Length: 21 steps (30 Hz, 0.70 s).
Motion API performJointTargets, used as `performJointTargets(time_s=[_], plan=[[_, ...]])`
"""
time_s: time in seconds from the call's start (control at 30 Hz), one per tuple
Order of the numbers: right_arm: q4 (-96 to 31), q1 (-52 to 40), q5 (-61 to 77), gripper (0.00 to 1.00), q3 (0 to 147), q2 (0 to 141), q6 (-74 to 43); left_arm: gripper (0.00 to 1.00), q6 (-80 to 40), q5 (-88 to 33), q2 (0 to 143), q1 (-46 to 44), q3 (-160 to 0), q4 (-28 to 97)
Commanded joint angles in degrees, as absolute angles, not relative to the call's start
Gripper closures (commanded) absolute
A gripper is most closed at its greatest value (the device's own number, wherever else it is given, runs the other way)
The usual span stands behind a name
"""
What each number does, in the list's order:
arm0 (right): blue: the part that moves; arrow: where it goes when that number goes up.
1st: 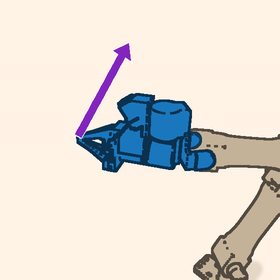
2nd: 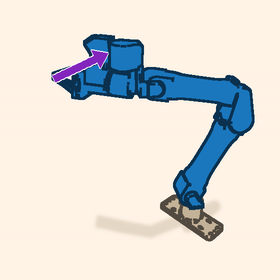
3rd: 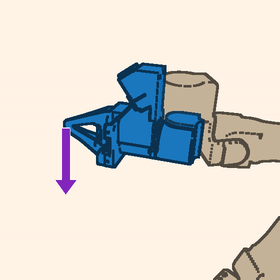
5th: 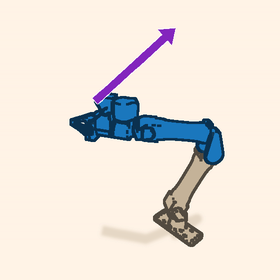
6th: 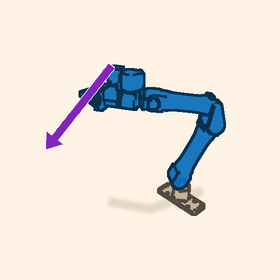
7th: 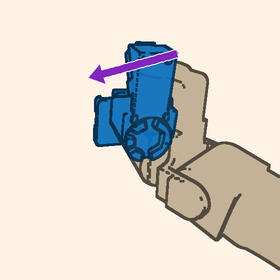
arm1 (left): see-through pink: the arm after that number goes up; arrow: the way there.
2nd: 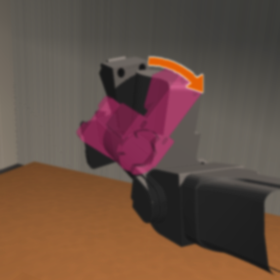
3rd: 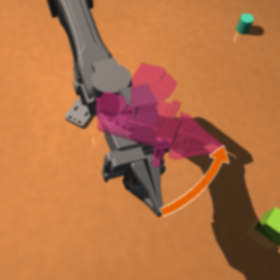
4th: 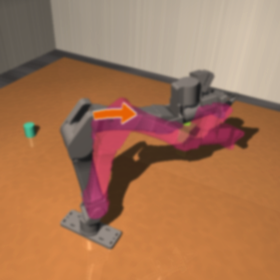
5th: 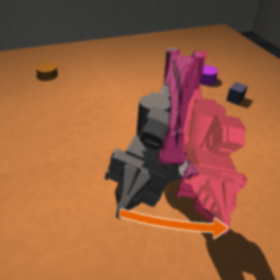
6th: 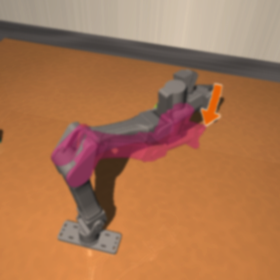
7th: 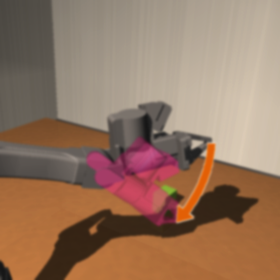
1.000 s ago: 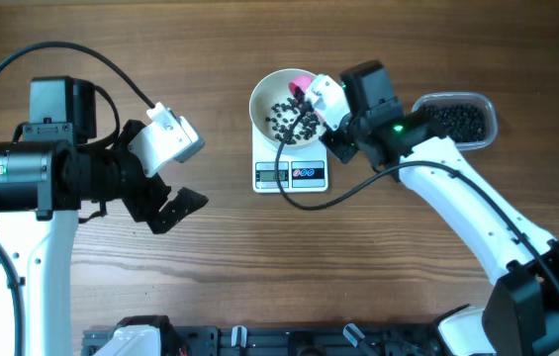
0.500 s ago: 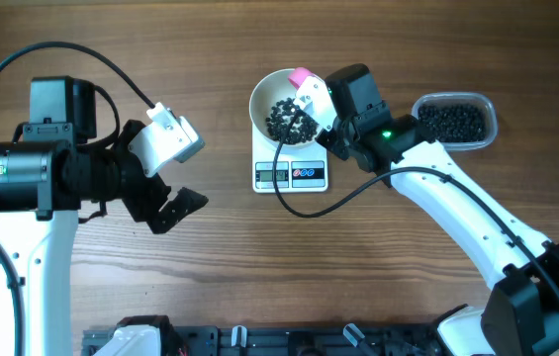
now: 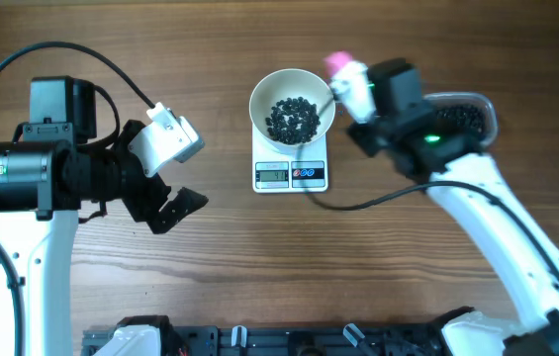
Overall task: Scoop item into bowl and weigh 150g on scale
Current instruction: 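Carry the empty scoop right back to the bean tub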
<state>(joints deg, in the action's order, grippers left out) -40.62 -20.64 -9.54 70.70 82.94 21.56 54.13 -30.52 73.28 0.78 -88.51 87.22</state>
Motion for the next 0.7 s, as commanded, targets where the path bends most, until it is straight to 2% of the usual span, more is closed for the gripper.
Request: performJointTargets(time_s=[0.0, 0.3, 0.67], plan=[[-46.22, -13.08, -12.38, 0.95, 71.81, 80.09, 16.53, 0.0, 54.68, -30.94, 72.6, 1.08, -89.32, 87.31], [-52.03, -1.45, -23.64, 0.96, 71.77, 80.58, 24.6, 0.0, 54.68, -30.94, 72.6, 1.08, -89.32, 87.31], [-54.54, -0.89, -32.36, 0.96, 71.72, 87.85, 27.03, 0.0, 54.68, -30.94, 72.6, 1.08, -89.32, 87.31]])
